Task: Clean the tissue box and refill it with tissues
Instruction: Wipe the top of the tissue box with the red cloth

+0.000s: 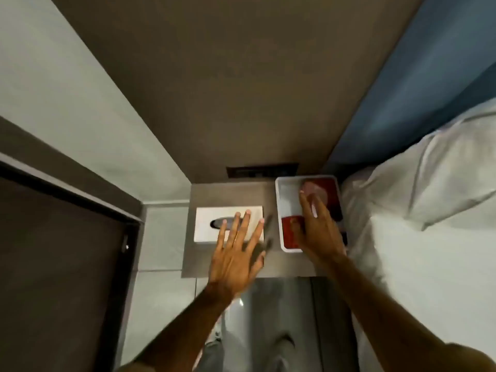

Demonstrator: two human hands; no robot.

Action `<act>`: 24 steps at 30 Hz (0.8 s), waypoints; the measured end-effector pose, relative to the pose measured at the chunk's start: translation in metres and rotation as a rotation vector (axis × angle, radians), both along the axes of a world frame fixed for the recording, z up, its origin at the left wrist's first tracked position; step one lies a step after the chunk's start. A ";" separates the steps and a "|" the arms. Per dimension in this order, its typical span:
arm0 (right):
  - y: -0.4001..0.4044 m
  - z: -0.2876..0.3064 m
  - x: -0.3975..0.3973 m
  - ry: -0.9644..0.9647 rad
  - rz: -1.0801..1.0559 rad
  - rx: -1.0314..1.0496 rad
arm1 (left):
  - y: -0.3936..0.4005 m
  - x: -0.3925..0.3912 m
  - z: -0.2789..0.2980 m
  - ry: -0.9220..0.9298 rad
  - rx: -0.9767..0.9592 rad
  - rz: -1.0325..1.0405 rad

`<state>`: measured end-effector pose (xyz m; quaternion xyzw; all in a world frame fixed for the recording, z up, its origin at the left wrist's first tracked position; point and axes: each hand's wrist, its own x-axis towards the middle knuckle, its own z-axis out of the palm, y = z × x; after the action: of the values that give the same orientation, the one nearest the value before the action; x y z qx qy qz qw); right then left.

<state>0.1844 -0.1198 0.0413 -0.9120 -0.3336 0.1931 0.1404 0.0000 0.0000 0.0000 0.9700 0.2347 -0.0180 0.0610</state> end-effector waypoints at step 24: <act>0.027 -0.253 0.016 -0.054 -0.141 -0.292 | -0.022 -0.051 -0.309 0.073 -0.066 0.235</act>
<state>0.2008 -0.0927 -0.2112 -0.9486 -0.2409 0.2049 0.0106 -0.0510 -0.0223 -0.3094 0.9320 0.3480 -0.0537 0.0859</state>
